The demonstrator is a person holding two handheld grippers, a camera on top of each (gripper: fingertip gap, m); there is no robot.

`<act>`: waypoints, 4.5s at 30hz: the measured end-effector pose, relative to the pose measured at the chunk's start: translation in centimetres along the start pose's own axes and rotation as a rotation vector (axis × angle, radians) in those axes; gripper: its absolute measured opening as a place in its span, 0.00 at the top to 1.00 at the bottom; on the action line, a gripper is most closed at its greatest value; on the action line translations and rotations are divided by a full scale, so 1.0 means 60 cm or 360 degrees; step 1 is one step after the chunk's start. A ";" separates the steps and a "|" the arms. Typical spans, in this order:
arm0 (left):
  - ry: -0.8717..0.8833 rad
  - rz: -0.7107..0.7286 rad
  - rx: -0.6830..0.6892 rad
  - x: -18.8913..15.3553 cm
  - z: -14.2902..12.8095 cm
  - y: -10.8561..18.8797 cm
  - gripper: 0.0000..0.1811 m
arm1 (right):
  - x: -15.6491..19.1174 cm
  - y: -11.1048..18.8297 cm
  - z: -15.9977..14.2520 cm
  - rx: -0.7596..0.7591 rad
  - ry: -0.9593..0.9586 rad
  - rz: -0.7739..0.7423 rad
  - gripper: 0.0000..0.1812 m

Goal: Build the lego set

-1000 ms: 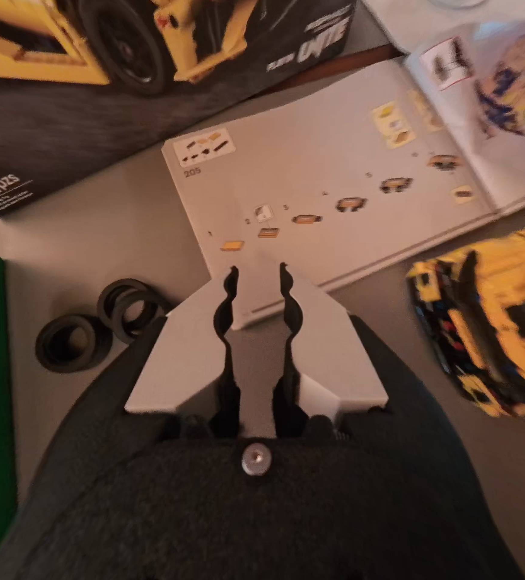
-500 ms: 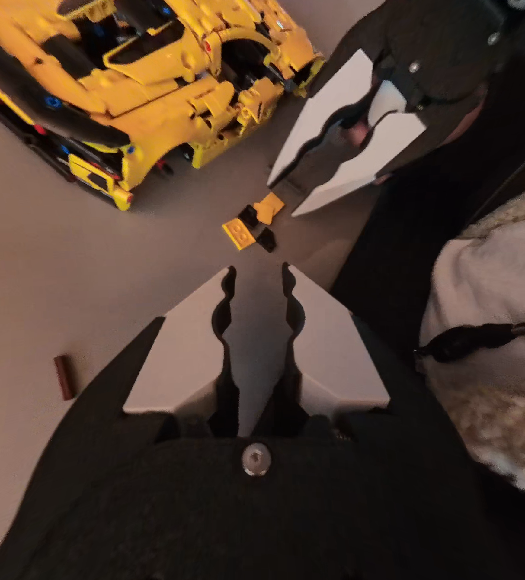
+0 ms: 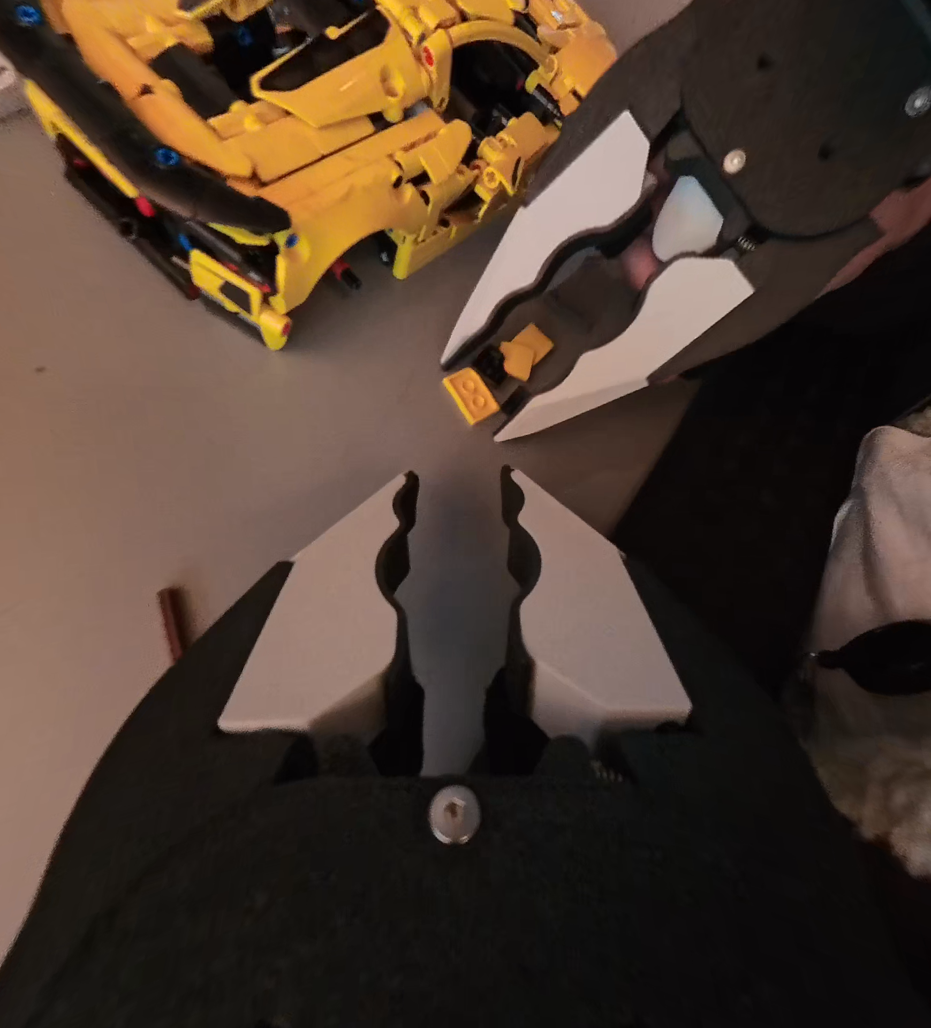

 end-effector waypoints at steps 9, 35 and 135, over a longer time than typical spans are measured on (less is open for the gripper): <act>0.0191 -0.0278 -0.0470 -0.003 0.033 0.038 0.84 | -0.005 0.049 0.076 -0.0491 -0.0516 0.0328 0.87; 0.1154 -0.1650 -0.1152 -0.057 0.146 0.049 0.85 | -0.027 0.152 0.141 -0.1378 -0.0629 0.0595 0.87; 0.0196 0.0106 -0.0640 0.064 -0.004 0.236 0.84 | -0.058 0.061 0.063 -0.0668 -0.0075 -0.0244 0.87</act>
Point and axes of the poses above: each gripper's, where its closed fingertips meet, y back along the fingers, z out of its top, x = y × z across the jaws, the point moved 4 cm from there along y, back along the fingers, and after that the axes turned 7 degrees about -z, right-handed, at the moved point
